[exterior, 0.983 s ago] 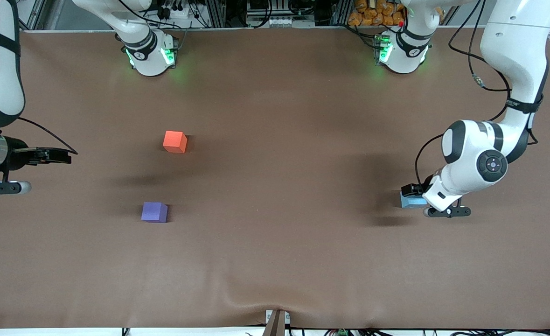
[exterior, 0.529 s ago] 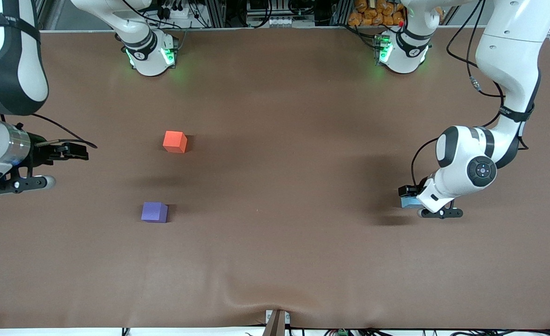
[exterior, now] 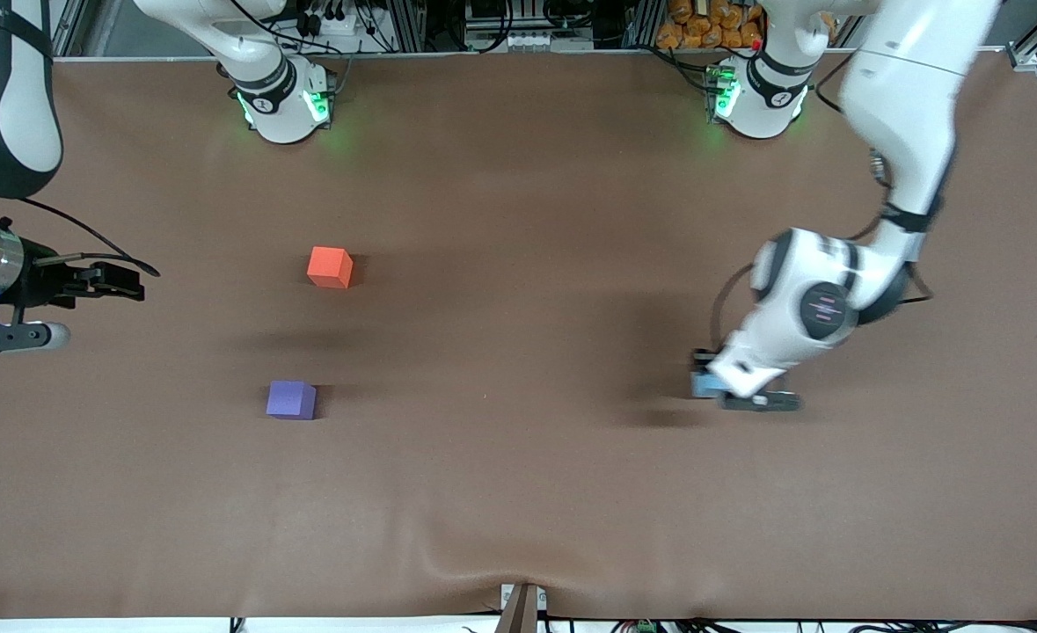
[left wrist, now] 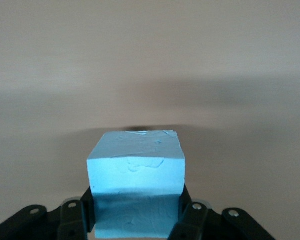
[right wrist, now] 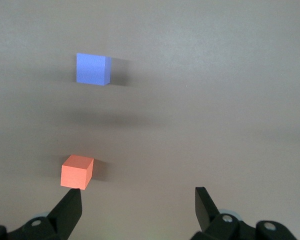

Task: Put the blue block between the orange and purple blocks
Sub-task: 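Carry the blue cube with the left gripper while the right gripper reaches over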

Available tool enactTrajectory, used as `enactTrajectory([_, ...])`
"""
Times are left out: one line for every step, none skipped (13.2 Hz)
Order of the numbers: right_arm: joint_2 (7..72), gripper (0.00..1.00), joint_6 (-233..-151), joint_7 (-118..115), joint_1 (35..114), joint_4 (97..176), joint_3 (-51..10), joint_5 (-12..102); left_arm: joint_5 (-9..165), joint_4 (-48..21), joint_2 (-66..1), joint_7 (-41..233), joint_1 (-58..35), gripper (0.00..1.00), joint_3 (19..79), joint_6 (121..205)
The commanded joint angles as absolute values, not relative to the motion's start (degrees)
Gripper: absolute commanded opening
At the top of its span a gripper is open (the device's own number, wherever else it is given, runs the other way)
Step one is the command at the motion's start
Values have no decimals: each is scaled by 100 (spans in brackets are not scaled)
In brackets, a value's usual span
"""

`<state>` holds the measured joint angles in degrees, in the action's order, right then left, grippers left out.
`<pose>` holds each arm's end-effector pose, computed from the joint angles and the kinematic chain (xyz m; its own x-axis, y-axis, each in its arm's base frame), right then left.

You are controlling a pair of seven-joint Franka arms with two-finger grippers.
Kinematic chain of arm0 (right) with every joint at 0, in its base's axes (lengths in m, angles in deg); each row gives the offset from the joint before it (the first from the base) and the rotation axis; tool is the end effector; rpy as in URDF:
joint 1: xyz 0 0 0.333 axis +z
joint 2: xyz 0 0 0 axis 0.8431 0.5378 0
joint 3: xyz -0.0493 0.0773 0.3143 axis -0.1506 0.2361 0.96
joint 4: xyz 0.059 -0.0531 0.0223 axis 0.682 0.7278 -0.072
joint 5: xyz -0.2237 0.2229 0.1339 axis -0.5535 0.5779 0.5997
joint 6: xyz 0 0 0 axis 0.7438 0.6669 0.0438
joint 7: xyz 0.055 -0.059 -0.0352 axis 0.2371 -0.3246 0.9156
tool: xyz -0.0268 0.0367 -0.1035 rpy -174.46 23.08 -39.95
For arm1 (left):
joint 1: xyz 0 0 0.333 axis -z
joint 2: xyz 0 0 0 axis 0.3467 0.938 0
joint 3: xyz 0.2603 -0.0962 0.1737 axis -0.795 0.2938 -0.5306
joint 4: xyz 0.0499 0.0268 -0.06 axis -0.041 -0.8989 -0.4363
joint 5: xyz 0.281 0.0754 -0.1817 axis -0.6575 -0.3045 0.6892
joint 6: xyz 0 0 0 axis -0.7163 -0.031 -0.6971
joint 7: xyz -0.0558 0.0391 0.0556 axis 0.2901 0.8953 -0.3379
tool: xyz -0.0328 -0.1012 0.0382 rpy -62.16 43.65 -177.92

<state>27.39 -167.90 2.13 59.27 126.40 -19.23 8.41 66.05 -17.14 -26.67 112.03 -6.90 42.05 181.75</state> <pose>0.5551 -0.0205 0.5352 0.9820 0.1061 -0.1563 0.1057 -0.9943 -0.0109 0.5759 -0.2469 0.2896 0.9993 -0.0363 0.0065 -0.0367 -0.9966 0.0733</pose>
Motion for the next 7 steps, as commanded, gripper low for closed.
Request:
enactTrajectory([2602, 100, -16791, 218, 5905, 12729, -1868, 1022, 6688, -647, -2071, 12159, 358, 0, 4117, 18000])
enactTrajectory([2637, 100, -16800, 201, 5914, 12721, -1859, 1119, 6697, -216, -1799, 12582, 771, 0, 4117, 18000])
enactTrajectory([2706, 100, -16835, 201, 5940, 12721, -1851, 1277, 6749, 180, -1518, 12960, 1149, 0, 4109, 17956])
enactTrajectory([2794, 100, -16870, 201, 6071, 12703, -1859, 1348, 6785, 671, -1219, 13077, 1475, 0, 4065, 17764])
enactTrajectory([2960, 100, -16958, 148, 6176, 12668, -1859, 1357, 6785, 1059, -972, 13148, 1713, 0, 4056, 17658])
enactTrajectory([3075, 100, -17011, 35, 6282, 12651, -1851, 1357, 6785, 1263, -822, 13314, 1942, 0, 4047, 17665])
enactTrajectory([3250, 100, -17159, -123, 6422, 12607, -1851, 1383, 6785, 1430, -716, 13455, 2118, 0, 4038, 17674])
